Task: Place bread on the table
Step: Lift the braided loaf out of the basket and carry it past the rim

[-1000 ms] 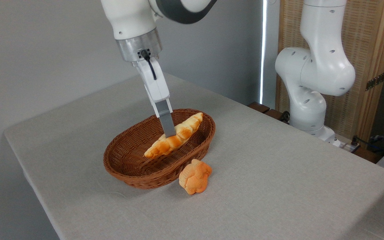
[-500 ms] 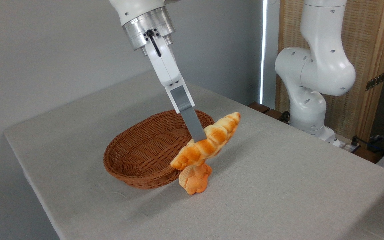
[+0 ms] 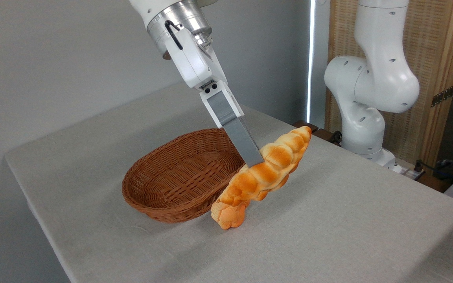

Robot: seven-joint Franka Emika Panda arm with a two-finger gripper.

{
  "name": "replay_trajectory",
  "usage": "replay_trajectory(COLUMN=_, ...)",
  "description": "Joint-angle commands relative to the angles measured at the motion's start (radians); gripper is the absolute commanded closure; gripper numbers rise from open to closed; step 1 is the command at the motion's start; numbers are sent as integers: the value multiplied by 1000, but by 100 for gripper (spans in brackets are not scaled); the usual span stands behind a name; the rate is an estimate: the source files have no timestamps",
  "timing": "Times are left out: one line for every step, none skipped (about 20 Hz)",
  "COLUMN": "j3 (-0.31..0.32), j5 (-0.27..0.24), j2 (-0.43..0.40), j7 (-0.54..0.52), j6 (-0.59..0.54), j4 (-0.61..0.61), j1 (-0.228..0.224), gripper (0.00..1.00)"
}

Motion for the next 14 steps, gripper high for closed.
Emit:
replay_trajectory(j3=11, j5=24, j2=2, j7=32, j6=-31, j4=19, j1=-5, gripper=99)
replay_trajectory(j3=26, j5=24, j2=2, j7=32, j6=-31, j4=19, j1=-5, gripper=99)
replay_trajectory(j3=31, j5=26, j2=2, j7=34, j6=-31, j4=19, j1=-5, gripper=99)
replay_trajectory(j3=31, j5=26, j2=2, j7=32, j6=-31, j4=19, j1=-5, gripper=98)
replay_trajectory(j3=31, j5=26, j2=2, j7=32, j6=-31, j4=19, j1=-5, gripper=95)
replay_trajectory(j3=31, j5=26, j2=1, j7=32, j6=-31, j4=19, j1=-5, gripper=83)
replay_trajectory(j3=31, j5=24, j2=2, j7=31, j6=-31, j4=19, j1=-5, gripper=69)
replay_trajectory(j3=31, j5=24, j2=2, j7=31, j6=-31, j4=19, j1=-5, gripper=64)
replay_trajectory(j3=31, j5=24, j2=2, j7=29, j6=-31, j4=19, j1=-5, gripper=52)
replay_trajectory(j3=32, j5=24, j2=2, j7=29, j6=-31, j4=20, j1=-5, gripper=46)
replay_trajectory(j3=32, j5=24, j2=2, j7=28, j6=-31, j4=20, j1=-5, gripper=39)
replay_trajectory(j3=32, j5=24, j2=2, j7=25, j6=-31, j4=20, j1=-5, gripper=35)
replay_trajectory(j3=32, j5=24, j2=2, j7=23, j6=-31, j4=20, j1=-5, gripper=32)
replay_trajectory(j3=32, j5=23, j2=1, j7=25, j6=-31, j4=20, j1=-5, gripper=29)
